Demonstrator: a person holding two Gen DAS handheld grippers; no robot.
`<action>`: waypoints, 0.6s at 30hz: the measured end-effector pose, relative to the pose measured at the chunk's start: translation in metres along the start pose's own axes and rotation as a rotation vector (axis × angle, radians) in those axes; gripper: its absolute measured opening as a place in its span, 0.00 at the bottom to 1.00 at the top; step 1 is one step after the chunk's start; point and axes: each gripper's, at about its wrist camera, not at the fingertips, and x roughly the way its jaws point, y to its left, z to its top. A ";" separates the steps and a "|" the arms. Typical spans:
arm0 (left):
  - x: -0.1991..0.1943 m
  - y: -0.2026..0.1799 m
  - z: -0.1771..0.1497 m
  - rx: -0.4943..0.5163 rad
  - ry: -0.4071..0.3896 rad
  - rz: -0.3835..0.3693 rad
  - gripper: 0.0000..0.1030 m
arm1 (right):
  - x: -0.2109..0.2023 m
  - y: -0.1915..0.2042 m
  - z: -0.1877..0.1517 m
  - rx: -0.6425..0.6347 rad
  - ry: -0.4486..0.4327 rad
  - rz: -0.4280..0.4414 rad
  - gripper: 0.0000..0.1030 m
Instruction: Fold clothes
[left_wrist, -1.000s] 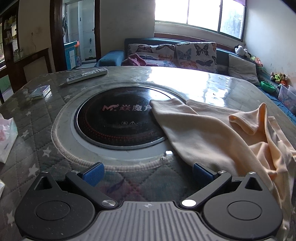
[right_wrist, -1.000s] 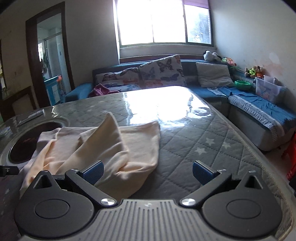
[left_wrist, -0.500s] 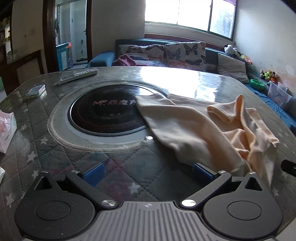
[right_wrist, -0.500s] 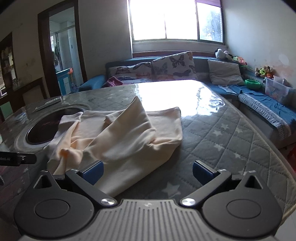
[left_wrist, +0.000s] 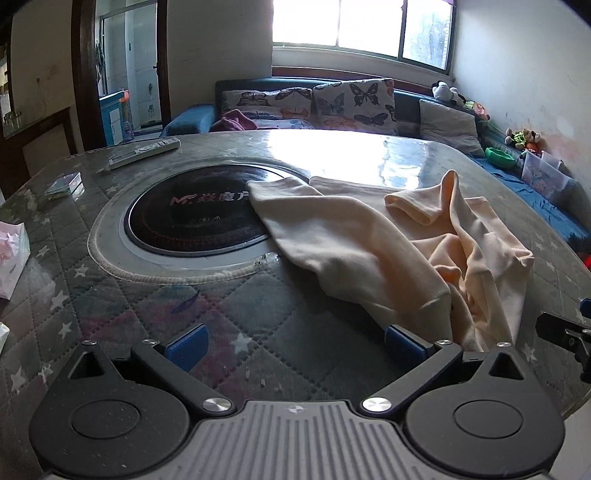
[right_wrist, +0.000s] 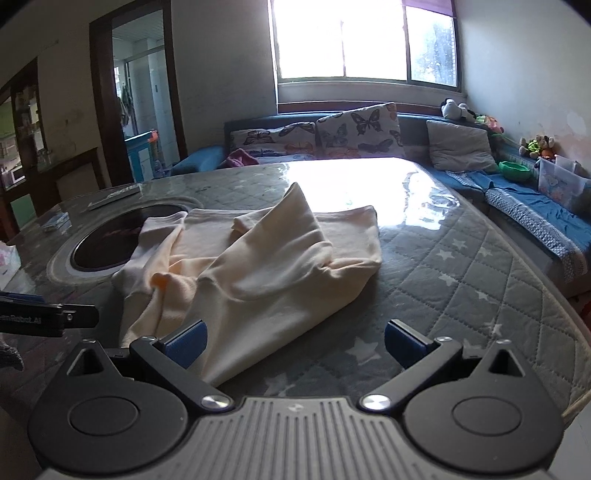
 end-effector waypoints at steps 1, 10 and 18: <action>-0.001 0.000 -0.001 0.001 0.000 0.000 1.00 | -0.001 0.001 -0.001 -0.001 0.000 0.003 1.00; -0.009 -0.007 -0.014 0.018 0.009 -0.012 1.00 | -0.012 0.008 -0.012 -0.024 -0.004 0.028 1.00; -0.018 -0.016 -0.026 0.051 0.009 -0.018 1.00 | -0.021 0.010 -0.023 -0.042 -0.001 0.030 1.00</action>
